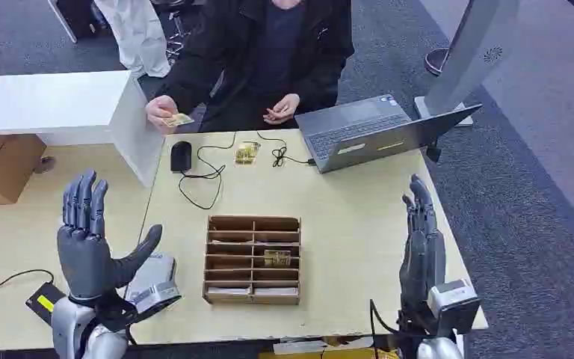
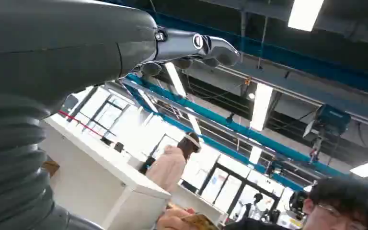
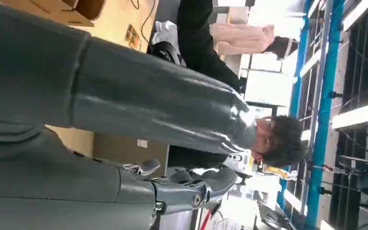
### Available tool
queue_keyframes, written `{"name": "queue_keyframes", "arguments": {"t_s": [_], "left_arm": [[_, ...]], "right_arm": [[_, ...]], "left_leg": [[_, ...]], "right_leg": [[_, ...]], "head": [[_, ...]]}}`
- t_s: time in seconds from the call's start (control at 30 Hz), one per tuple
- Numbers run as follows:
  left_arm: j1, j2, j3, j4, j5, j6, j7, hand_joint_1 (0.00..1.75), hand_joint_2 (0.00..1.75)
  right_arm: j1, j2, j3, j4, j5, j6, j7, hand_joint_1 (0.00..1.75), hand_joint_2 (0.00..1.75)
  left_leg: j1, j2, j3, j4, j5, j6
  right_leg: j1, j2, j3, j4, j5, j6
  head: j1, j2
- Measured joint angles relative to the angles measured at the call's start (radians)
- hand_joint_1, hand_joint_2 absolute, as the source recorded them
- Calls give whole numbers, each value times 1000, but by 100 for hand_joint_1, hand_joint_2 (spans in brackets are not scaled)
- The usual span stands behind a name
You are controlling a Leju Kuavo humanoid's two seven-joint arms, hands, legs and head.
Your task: Pass the card to the sensor for recognition and then transmit it.
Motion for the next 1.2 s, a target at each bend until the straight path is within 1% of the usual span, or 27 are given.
{"name": "queue_keyframes", "arguments": {"t_s": [0.1, 0.23, 0.27, 0.37, 0.4, 0.43, 0.57, 0.6, 0.7, 0.93, 0.97, 1.0, 1.1, 1.2], "left_arm": [[-18, -33, 35, 32, 24, 0, -37, 0, 175], [-23, -60, 43, 58, 89, 1, -34, 0, 175], [-24, -63, 43, 64, 99, 1, -26, 0, 175], [-25, -58, 18, 78, 155, 1, 49, 0, 175], [-26, -53, 4, 84, 157, 2, 76, 0, 175], [-26, -48, -8, 88, 151, 2, 91, 0, 175], [-43, -22, -47, 110, 61, 2, 178, 0, 175], [-50, -13, -50, 115, 17, 2, 205, 0, 175], [-76, 10, -60, 139, -69, 2, 259, 0, 175], [-149, 63, -72, 207, -228, 2, 349, 0, 175], [-157, 69, -73, 211, -242, 2, 359, 12, 175], [-164, 75, -75, 215, -261, 2, 372, 175, 175], [-182, 94, -91, 226, -314, 2, 411, 175, 175], [-194, 110, -107, 234, -352, 2, 435, 175, 175]], "right_arm": [[-8, 0, 6, 12, -2, -3, 0, 0, 0], [-9, 0, 7, 20, -3, -11, 0, 0, 0], [-9, 0, 7, 22, -3, -12, 0, 0, 0], [-9, 0, 7, 23, -3, -14, 0, 0, 0], [-9, 0, 7, 23, -3, -14, -1, 0, 0], [-9, 0, 7, 23, -3, -14, -1, 0, 0], [-12, 0, 8, 24, -2, -5, 0, 0, 0], [-15, 0, 9, 26, -2, -2, 1, 0, 0], [-27, 0, 11, 34, -3, 10, 2, 0, 0], [-54, 0, 21, 54, -4, 23, 2, 0, 0], [-56, 0, 23, 56, -4, 25, 2, 0, 0], [-56, 0, 24, 56, -4, 26, 2, 0, 0], [-60, 0, 25, 57, -5, 28, 3, 0, 0], [-61, 0, 26, 58, -7, 28, 5, 0, 0]], "left_leg": [[0, 0, 0, 0, 0, 0], [0, 0, 0, 0, 0, 0], [0, 0, 0, 0, 0, 0], [0, 0, 0, 0, 0, 0], [0, 0, 0, 0, 0, 0], [0, 0, 0, 0, 0, 0], [0, 0, 0, 0, 0, 0], [0, 0, 0, 0, 0, 0], [0, 0, 0, 0, 0, 0], [0, 0, 0, 0, 1, 0], [0, 0, 0, 0, 1, 0], [0, 0, 0, 0, 1, 0], [0, 0, 0, 0, 1, 0], [0, 0, 0, 0, 1, 0]], "right_leg": [[0, 0, 0, 0, 0, 0], [0, 0, 0, 0, 0, 0], [0, 0, 0, 0, 0, 0], [0, 0, -1, 0, 0, 0], [0, 0, -1, 0, 0, 0], [0, 0, -1, 0, 0, 0], [0, 0, -1, 0, 0, 0], [0, 0, -1, 0, 0, 0], [0, 0, -1, 0, 0, 0], [0, 0, -1, 0, 0, 0], [0, 1, -1, 0, 0, 0], [0, 1, -1, 0, 0, 0], [0, 0, -1, 0, 0, 0], [0, 1, -1, 0, 0, 0]], "head": [[0, 0], [0, 0], [0, 0], [0, 0], [0, 0], [0, 0], [0, 0], [0, 0], [0, 0], [0, 0], [0, 0], [0, 0], [0, 0], [0, 0]]}}
